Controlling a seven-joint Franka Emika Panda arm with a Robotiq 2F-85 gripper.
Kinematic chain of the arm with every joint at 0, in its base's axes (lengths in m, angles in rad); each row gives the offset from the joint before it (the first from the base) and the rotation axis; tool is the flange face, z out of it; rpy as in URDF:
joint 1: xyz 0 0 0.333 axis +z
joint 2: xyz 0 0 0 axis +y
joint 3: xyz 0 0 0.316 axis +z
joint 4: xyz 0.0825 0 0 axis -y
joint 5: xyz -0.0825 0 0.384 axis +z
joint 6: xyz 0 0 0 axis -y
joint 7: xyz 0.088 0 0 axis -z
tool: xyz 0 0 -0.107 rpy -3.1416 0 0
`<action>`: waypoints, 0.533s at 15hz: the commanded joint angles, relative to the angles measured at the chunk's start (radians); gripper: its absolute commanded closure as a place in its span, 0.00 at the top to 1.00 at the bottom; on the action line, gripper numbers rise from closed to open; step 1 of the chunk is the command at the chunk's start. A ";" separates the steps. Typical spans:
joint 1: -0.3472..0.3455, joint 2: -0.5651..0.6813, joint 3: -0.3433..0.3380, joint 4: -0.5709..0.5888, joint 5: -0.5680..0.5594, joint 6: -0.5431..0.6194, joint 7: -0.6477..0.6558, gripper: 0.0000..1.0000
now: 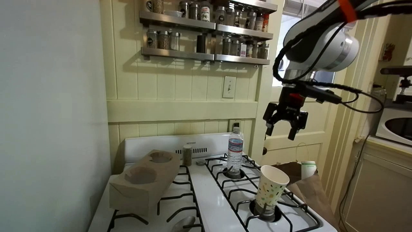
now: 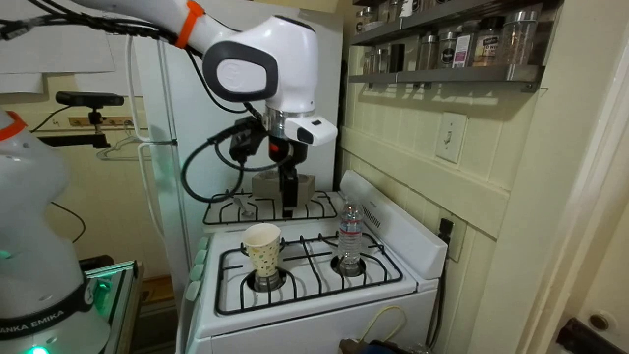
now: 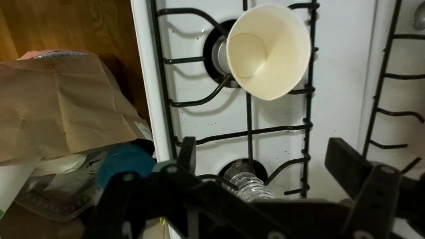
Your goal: Put the blue bowl onto the stove top
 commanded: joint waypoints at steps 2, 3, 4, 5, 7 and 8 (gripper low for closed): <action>-0.042 0.326 -0.034 0.207 -0.018 0.026 -0.069 1.00; -0.056 0.377 -0.041 0.256 -0.022 -0.002 -0.092 1.00; -0.082 0.418 -0.058 0.311 -0.021 -0.024 -0.121 1.00; -0.103 0.465 -0.066 0.361 -0.011 -0.021 -0.126 1.00; -0.125 0.578 -0.064 0.455 -0.012 0.020 -0.084 1.00; -0.134 0.627 -0.056 0.497 0.008 0.028 -0.062 1.00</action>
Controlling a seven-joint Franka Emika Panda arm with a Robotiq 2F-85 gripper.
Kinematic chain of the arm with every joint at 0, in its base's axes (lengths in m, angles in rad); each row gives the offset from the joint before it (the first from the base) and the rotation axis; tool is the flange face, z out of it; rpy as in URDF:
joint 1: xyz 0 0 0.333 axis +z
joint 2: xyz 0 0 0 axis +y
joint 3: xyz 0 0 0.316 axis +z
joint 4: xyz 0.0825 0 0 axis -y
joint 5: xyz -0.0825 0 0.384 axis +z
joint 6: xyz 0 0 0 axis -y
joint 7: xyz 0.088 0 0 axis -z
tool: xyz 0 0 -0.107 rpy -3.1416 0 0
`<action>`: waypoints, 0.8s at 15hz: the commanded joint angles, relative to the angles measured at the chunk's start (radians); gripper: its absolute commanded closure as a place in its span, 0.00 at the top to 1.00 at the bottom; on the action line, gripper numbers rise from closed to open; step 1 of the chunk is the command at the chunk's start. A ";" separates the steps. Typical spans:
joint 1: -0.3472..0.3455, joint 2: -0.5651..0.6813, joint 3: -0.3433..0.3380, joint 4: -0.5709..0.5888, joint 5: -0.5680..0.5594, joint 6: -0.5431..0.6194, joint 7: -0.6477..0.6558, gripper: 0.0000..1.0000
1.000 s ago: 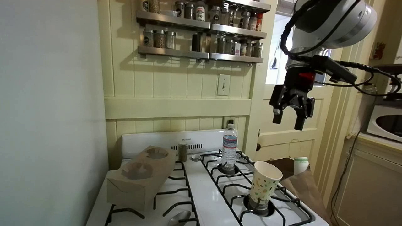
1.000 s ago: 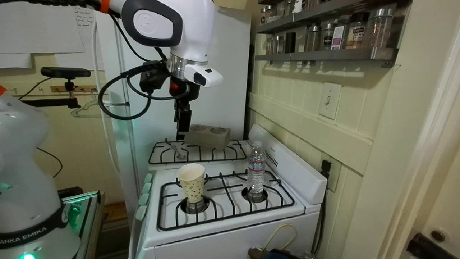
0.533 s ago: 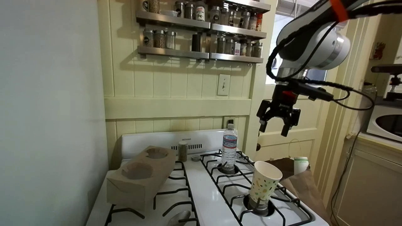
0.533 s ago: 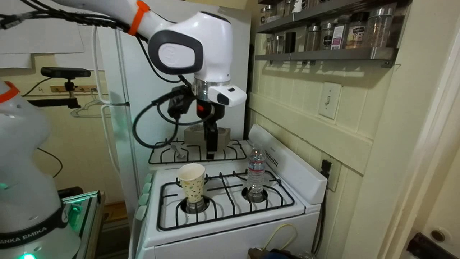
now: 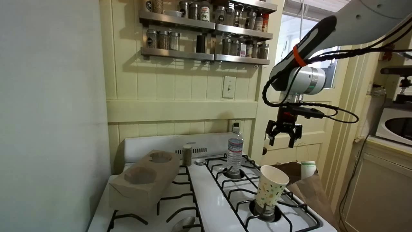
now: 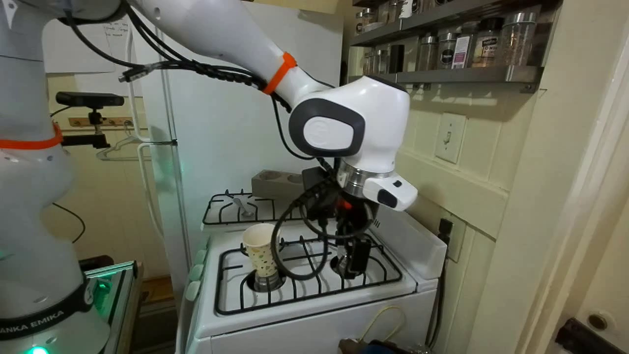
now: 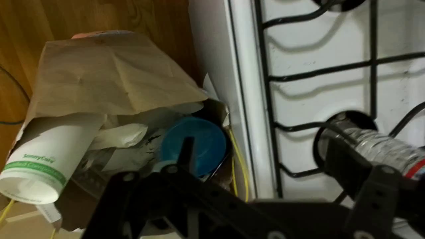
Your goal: Put the blue bowl onto the stove top
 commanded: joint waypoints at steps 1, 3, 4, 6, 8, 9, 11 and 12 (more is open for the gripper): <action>-0.034 0.199 0.019 0.187 0.022 -0.012 0.053 1.00; -0.041 0.291 0.029 0.266 0.027 -0.014 0.109 1.00; -0.043 0.341 0.029 0.314 0.019 -0.015 0.141 1.00; -0.052 0.419 0.018 0.410 0.011 -0.055 0.225 1.00; -0.051 0.370 0.031 0.338 0.000 -0.014 0.202 1.00; -0.055 0.401 0.028 0.374 0.000 -0.026 0.225 1.00; -0.068 0.419 0.035 0.391 0.005 -0.009 0.201 1.00; -0.083 0.429 0.044 0.380 0.013 0.020 0.161 1.00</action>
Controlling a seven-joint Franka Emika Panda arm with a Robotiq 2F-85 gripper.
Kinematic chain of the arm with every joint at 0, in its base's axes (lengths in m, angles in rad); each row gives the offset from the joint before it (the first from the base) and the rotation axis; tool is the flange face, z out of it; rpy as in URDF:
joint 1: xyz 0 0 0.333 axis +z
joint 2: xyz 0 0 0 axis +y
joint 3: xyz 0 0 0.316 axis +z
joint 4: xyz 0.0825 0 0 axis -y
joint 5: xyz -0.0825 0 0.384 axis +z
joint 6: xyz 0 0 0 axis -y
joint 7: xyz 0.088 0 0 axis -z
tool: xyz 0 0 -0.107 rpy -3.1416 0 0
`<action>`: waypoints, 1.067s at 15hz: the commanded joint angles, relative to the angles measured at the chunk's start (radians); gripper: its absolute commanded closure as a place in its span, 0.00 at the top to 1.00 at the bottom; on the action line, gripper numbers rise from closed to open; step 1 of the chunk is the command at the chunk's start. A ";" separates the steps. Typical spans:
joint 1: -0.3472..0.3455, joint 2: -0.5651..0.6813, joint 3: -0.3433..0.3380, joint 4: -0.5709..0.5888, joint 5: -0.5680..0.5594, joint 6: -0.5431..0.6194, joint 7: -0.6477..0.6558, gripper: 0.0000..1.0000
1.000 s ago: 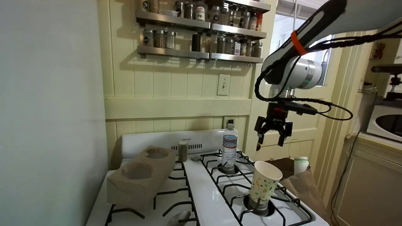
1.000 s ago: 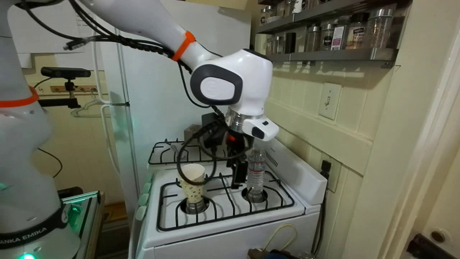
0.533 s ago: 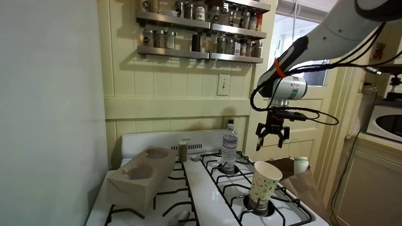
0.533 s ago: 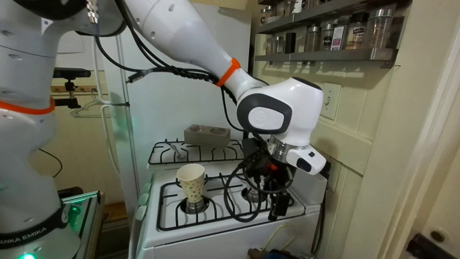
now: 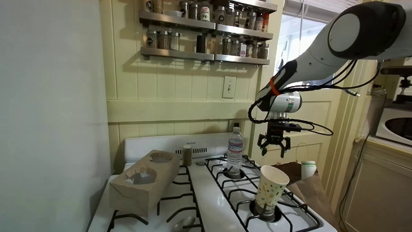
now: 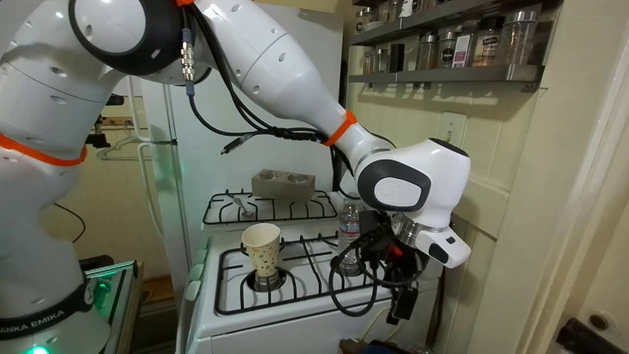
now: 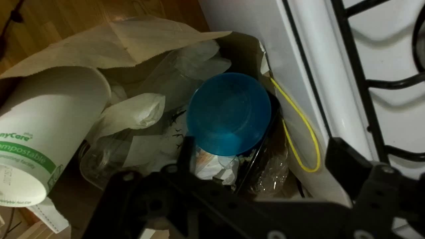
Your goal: Put the blue bowl onto the stove top
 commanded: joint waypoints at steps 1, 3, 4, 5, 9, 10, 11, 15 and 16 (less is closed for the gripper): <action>-0.035 0.007 0.034 -0.023 0.005 0.065 -0.076 1.00; -0.047 0.024 0.052 -0.027 0.002 0.090 -0.139 1.00; -0.062 0.041 0.068 -0.016 0.014 0.082 -0.176 1.00; -0.075 0.054 0.081 -0.008 0.022 0.076 -0.209 1.00; -0.122 0.133 0.087 0.060 0.018 0.033 -0.263 1.00; -0.135 0.155 0.080 0.085 0.016 0.026 -0.261 1.00; -0.138 0.172 0.073 0.101 0.011 0.031 -0.247 1.00; -0.135 0.169 0.058 0.087 -0.004 0.048 -0.207 1.00; -0.134 0.176 0.058 0.094 -0.004 0.048 -0.203 1.00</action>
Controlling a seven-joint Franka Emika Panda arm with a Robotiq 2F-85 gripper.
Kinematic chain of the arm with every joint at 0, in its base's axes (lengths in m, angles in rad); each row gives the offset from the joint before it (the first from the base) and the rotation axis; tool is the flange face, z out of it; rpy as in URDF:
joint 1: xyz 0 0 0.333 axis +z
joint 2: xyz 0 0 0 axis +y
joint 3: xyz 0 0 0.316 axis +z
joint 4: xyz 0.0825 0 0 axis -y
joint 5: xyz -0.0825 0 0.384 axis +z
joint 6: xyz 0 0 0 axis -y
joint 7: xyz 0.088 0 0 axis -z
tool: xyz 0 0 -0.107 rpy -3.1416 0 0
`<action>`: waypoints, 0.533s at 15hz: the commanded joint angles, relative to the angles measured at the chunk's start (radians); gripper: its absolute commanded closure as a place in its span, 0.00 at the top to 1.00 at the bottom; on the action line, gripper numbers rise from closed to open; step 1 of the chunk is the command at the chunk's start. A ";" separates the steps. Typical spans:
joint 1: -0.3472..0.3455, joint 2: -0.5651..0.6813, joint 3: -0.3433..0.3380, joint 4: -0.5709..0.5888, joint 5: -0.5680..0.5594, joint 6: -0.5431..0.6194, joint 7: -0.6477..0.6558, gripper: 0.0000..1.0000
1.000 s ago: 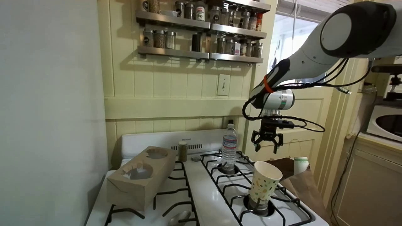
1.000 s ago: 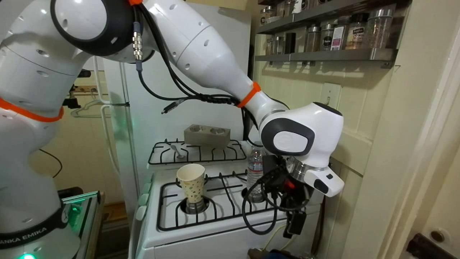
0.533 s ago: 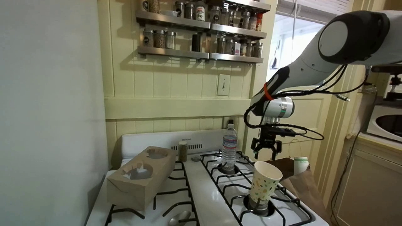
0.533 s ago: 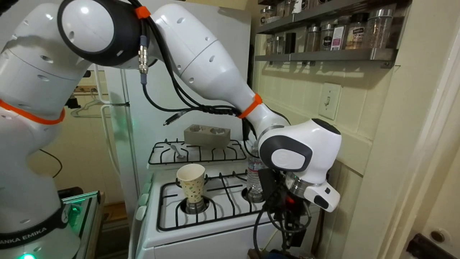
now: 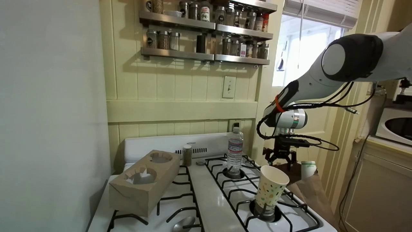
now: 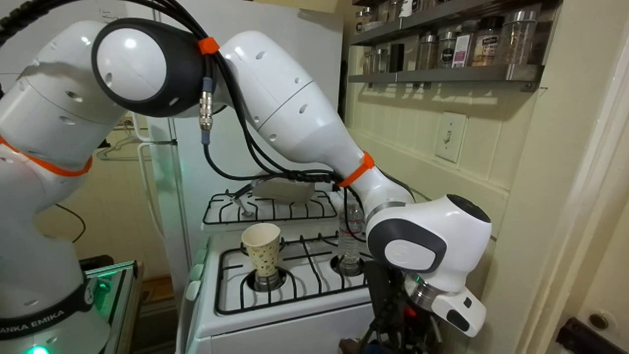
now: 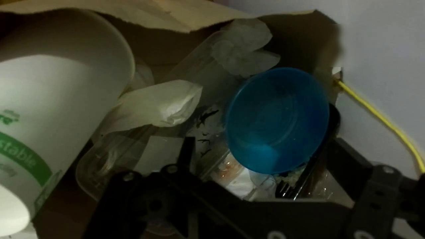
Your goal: Put the blue bowl onto the stove top
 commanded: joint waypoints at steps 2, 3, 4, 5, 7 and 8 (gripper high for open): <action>-0.007 0.028 0.016 0.016 0.004 0.056 -0.002 1.00; -0.014 0.045 0.027 0.024 0.017 0.091 -0.008 1.00; -0.014 0.055 0.030 0.025 0.016 0.122 -0.010 1.00; -0.015 0.069 0.033 0.029 0.014 0.149 -0.012 1.00; -0.018 0.094 0.044 0.036 0.011 0.171 -0.018 1.00; -0.018 0.103 0.049 0.036 0.007 0.186 -0.026 1.00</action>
